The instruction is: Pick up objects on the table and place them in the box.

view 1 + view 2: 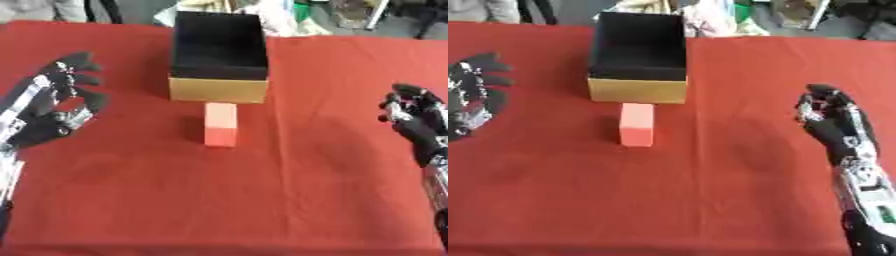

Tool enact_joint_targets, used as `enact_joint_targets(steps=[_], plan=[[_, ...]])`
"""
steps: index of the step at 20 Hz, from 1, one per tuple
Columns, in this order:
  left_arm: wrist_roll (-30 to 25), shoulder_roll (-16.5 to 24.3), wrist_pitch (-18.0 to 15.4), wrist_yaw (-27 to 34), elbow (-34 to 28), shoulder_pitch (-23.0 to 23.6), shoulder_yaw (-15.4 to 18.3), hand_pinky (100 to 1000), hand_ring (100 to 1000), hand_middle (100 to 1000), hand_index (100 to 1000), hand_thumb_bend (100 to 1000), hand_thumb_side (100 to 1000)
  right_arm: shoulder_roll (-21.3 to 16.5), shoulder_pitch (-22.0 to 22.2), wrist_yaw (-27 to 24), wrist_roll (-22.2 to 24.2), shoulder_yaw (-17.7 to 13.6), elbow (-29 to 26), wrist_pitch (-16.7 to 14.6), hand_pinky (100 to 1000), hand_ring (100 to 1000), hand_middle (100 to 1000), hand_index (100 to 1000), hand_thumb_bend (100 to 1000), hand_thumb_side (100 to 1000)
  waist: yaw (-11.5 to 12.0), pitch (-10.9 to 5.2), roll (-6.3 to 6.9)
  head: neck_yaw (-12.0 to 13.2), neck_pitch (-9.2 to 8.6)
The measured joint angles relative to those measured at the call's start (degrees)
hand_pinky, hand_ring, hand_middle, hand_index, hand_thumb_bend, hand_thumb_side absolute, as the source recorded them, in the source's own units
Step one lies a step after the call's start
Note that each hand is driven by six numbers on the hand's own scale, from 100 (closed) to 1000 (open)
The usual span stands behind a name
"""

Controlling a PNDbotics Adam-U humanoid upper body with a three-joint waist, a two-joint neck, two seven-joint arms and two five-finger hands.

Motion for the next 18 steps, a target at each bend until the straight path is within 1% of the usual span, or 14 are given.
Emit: enact_joint_targets(steps=[2,4,7,13,16,18], plan=[[-1.3,0.74,-1.29,-1.35,-0.03,-0.55,-0.51,736,796,810,955,590,495,0.0,0.0,0.0,0.01,0.01,0.0,0.01,522,620,582,715,100,100,-0.02,-0.06,0.08,0.07,0.0],[-2.67,1.22,-2.44,-2.62,-0.03,-1.01,-0.91,736,797,810,954,567,485,0.0,0.0,0.0,0.03,0.01,0.0,0.03,522,620,582,715,100,100,-0.04,-0.06,0.09,0.12,0.0],[-4.06,1.52,-3.46,-3.74,0.01,-1.38,-1.26,736,796,810,954,555,484,0.0,0.0,0.0,0.05,0.01,0.0,0.05,522,620,582,714,100,100,-0.06,-0.06,0.06,0.16,0.0],[-4.78,2.37,-4.01,-4.71,0.36,-2.17,-2.13,739,795,807,946,558,473,0.0,0.0,0.01,0.06,0.02,0.0,0.06,522,620,582,715,100,100,-0.11,-0.06,0.07,0.22,0.0],[-5.26,4.02,-4.37,-5.74,0.71,-4.17,-3.66,737,790,800,936,541,454,0.0,0.0,0.02,0.14,0.04,0.0,0.14,522,620,582,714,100,100,-0.2,-0.16,0.21,0.39,0.0],[-5.35,5.59,-4.37,-6.42,1.29,-6.16,-5.21,736,787,797,929,541,480,0.0,0.01,0.02,0.22,0.05,0.01,0.17,522,620,582,714,100,100,-0.41,-0.28,0.29,0.44,0.0]])
